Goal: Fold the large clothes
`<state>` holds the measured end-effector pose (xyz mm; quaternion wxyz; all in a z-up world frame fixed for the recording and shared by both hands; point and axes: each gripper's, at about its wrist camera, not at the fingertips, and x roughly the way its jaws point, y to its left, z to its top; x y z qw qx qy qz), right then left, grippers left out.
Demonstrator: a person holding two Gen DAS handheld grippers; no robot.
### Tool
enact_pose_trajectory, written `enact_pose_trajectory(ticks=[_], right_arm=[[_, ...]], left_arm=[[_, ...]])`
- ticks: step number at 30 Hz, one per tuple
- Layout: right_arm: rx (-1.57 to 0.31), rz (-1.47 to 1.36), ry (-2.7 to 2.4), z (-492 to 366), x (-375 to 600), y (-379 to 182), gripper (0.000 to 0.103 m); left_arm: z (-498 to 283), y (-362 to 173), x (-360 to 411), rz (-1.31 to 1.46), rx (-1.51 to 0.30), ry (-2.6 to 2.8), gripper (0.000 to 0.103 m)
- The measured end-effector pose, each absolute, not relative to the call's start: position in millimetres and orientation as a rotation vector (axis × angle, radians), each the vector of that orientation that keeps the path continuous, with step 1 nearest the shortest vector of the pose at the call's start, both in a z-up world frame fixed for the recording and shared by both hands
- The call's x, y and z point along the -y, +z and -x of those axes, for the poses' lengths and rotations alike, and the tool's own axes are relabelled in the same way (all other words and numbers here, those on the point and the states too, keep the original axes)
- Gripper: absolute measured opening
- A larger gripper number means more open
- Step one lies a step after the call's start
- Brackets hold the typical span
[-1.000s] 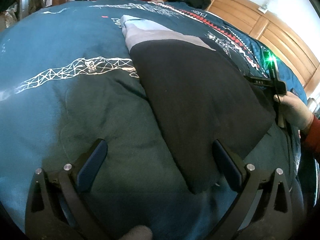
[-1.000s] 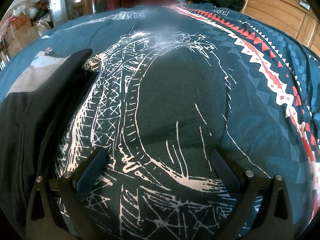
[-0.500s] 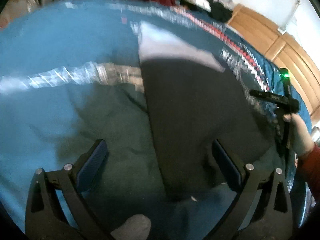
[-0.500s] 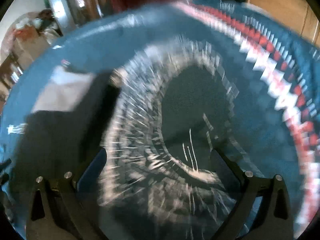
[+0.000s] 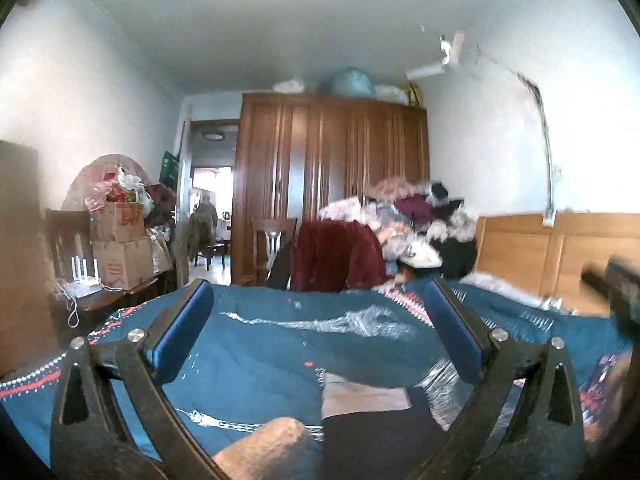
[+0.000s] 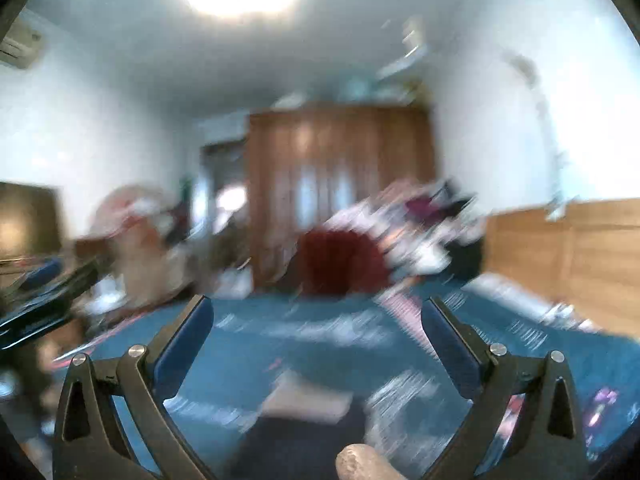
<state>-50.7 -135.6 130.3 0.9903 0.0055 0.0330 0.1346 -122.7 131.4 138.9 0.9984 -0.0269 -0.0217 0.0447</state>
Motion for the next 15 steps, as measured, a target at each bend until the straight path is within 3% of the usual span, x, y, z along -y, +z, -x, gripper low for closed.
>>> enact_pose_trajectory(ticks=[6,15], right_arm=[[-0.261,0.056,0.215,58.8,104.7,108.1,0.103],[-0.309,0.035,0.12,63.8,120.6,100.3,0.103]], left_arm=[[140.6,132.0,-120.6,0.047,-0.018,0.076,0.103],[137.3,119.4,-106.5,0.034,-0.085,0.155,0.103]])
